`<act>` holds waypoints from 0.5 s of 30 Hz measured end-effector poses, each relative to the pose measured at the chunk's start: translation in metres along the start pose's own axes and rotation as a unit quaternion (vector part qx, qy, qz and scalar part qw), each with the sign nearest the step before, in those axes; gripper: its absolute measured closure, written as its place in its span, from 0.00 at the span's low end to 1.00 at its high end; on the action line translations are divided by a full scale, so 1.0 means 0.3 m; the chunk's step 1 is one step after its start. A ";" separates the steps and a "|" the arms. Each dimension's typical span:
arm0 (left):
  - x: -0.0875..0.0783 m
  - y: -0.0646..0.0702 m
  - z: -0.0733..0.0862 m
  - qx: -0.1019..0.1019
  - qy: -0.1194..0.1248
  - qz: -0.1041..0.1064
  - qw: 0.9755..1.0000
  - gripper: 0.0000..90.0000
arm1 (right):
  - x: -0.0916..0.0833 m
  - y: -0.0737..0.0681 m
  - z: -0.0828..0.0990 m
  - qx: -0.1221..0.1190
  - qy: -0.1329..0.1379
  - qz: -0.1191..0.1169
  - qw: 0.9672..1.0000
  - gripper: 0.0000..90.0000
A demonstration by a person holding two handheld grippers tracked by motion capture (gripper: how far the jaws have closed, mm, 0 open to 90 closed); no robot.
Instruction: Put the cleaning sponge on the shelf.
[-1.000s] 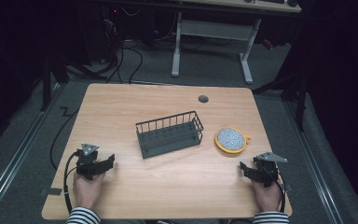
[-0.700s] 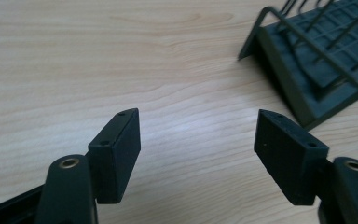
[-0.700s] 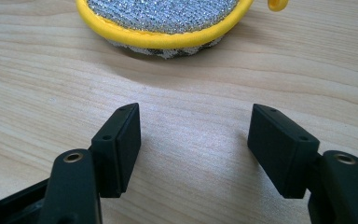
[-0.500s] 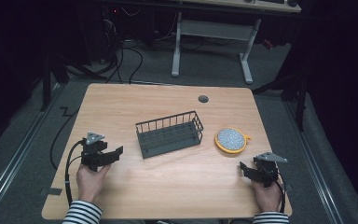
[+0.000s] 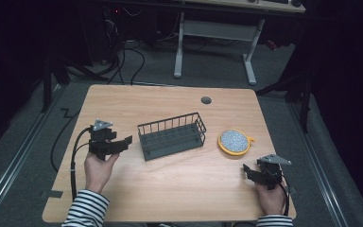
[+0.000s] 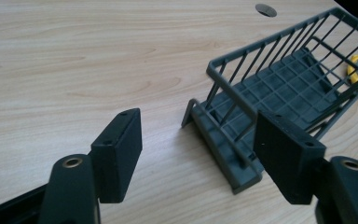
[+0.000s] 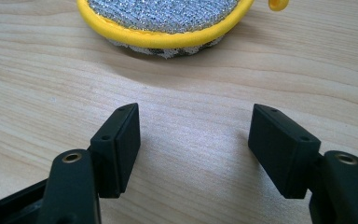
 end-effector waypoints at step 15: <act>0.129 0.074 -0.060 0.032 -0.038 0.001 0.999 0.39 | 0.000 0.000 0.000 0.000 0.000 -0.001 1.000 0.38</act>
Point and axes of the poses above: each handheld gripper's, and its own axes: x roughly forward along the jaws, z roughly out of its underside, y roughly to its right, the point moved 8 cm from there along x, roughly forward along the jaws, and after that the axes turned 1 degree about -x, right-handed, at the moved point
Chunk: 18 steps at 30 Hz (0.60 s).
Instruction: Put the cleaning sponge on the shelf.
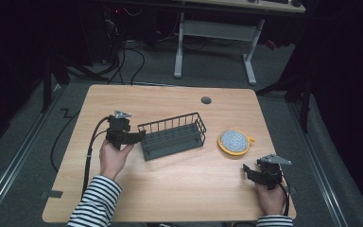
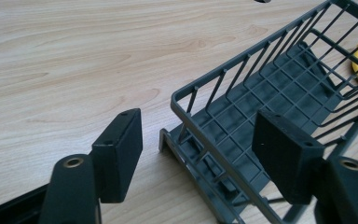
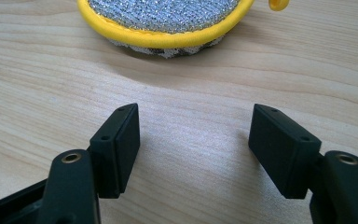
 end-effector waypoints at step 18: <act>0.059 0.008 0.016 0.034 -0.018 -0.018 0.999 0.62 | 0.000 0.000 0.000 -0.001 0.000 0.000 1.000 0.38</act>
Point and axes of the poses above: each handheld gripper's, and its own axes: x roughly forward along the jaws, z roughly out of its underside, y roughly to its right, the point moved 8 cm from there along x, roughly forward along the jaws, and after that the axes turned 1 degree about -x, right-handed, at the moved point
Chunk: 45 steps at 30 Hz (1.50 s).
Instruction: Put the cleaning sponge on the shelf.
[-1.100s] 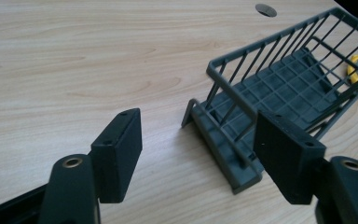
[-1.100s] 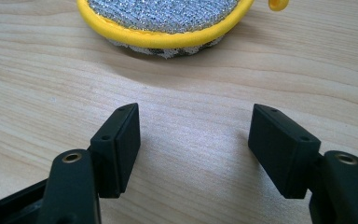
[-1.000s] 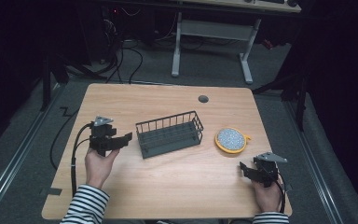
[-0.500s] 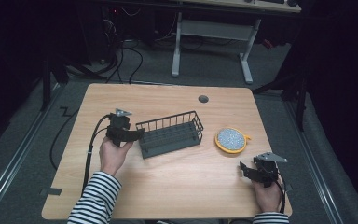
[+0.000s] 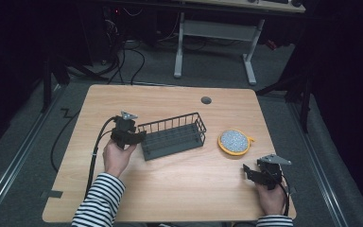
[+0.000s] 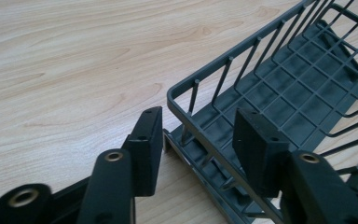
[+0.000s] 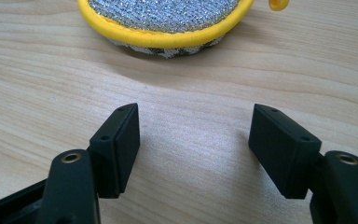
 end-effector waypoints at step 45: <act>-0.093 0.166 0.102 0.024 0.028 0.034 0.999 0.63 | 0.000 0.000 0.000 0.001 0.000 0.000 1.000 0.38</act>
Point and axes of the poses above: each handheld gripper's, and its own axes: x roughly forward along the jaws, z roughly out of its underside, y roughly to its right, the point moved 8 cm from there along x, roughly forward along the jaws, and after that the axes turned 1 degree about -x, right-handed, at the moved point
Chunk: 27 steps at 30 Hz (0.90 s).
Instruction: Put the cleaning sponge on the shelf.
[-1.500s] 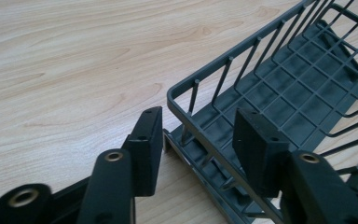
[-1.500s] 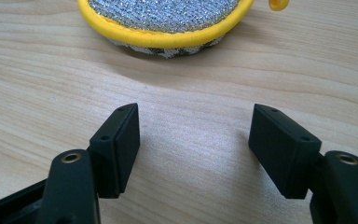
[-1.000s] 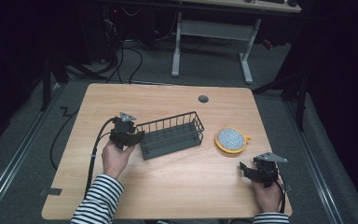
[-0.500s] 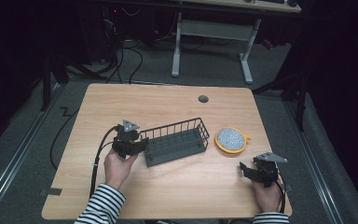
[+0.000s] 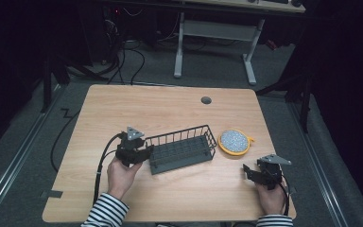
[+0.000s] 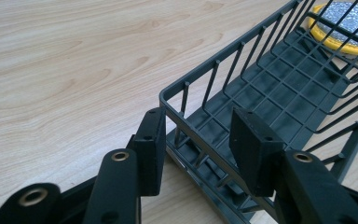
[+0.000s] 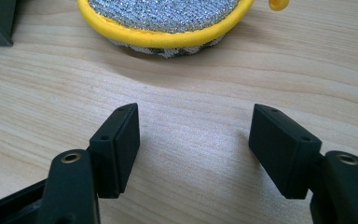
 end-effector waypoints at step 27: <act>-0.076 -0.178 0.147 -0.037 0.037 -0.041 0.998 0.41 | 0.001 -0.012 -0.001 -0.014 0.000 -0.015 1.000 0.38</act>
Point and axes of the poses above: each handheld gripper's, and its own axes: x roughly forward along the jaws, z roughly out of its underside, y roughly to its right, the point moved 8 cm from there along x, roughly forward along the jaws, and after that the axes turned 1 degree about -x, right-handed, at the moved point
